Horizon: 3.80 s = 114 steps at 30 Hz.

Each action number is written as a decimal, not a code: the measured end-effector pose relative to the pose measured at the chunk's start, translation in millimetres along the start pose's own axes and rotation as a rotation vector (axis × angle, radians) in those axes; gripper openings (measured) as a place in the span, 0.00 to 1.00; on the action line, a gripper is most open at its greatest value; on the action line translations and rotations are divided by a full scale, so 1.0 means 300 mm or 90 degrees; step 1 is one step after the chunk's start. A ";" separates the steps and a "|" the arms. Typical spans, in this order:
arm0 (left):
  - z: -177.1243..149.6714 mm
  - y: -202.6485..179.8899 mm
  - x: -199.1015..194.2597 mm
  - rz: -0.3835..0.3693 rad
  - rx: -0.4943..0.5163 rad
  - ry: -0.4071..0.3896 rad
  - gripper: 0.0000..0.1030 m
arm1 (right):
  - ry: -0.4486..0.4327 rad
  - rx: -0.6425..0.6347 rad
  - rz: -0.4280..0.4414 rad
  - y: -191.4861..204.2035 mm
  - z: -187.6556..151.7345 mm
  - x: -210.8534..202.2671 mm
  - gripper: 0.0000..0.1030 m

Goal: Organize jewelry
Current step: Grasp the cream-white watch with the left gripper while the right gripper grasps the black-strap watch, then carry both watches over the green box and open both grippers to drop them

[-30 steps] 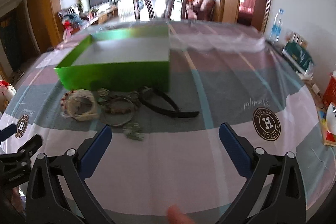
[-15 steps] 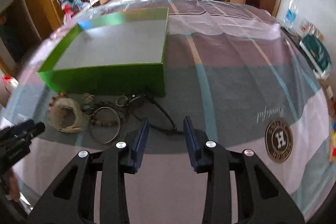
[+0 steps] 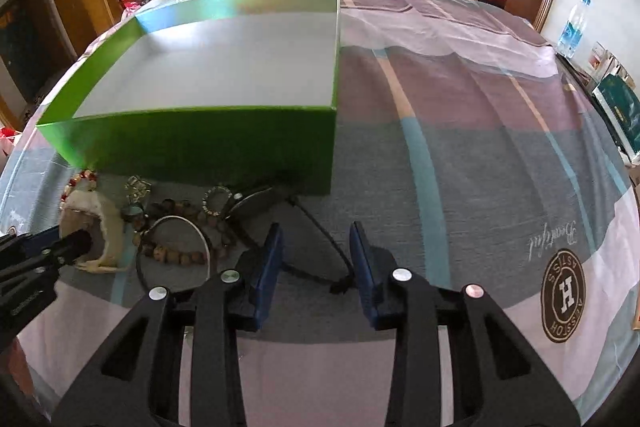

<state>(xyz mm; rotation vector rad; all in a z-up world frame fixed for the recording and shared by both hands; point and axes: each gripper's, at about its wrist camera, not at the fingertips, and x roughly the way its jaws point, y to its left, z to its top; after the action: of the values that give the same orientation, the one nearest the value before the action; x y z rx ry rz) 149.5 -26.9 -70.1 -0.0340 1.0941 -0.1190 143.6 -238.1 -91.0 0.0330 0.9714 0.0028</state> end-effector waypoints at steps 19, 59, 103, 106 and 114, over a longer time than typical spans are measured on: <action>-0.079 0.007 -0.033 0.024 -0.029 -0.022 0.48 | -0.023 -0.012 -0.015 0.019 -0.024 0.018 0.38; -0.123 0.111 -0.180 -0.002 -0.051 -0.091 0.09 | -0.062 0.006 0.006 -0.010 -0.033 -0.149 0.02; 0.073 0.176 -0.226 0.095 -0.037 -0.177 0.43 | -0.078 0.020 0.107 0.021 0.054 -0.234 0.41; 0.004 0.194 -0.156 0.103 -0.040 -0.130 0.43 | -0.037 0.017 0.084 0.033 0.015 -0.158 0.41; -0.067 0.166 -0.070 0.084 -0.022 -0.078 0.43 | 0.005 -0.017 0.085 0.110 -0.035 -0.056 0.41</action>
<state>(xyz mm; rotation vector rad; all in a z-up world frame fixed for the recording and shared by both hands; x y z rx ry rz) 126.1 25.7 -65.0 -0.0002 0.9729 0.0196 125.8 -205.3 -82.1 0.0737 0.9754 0.1382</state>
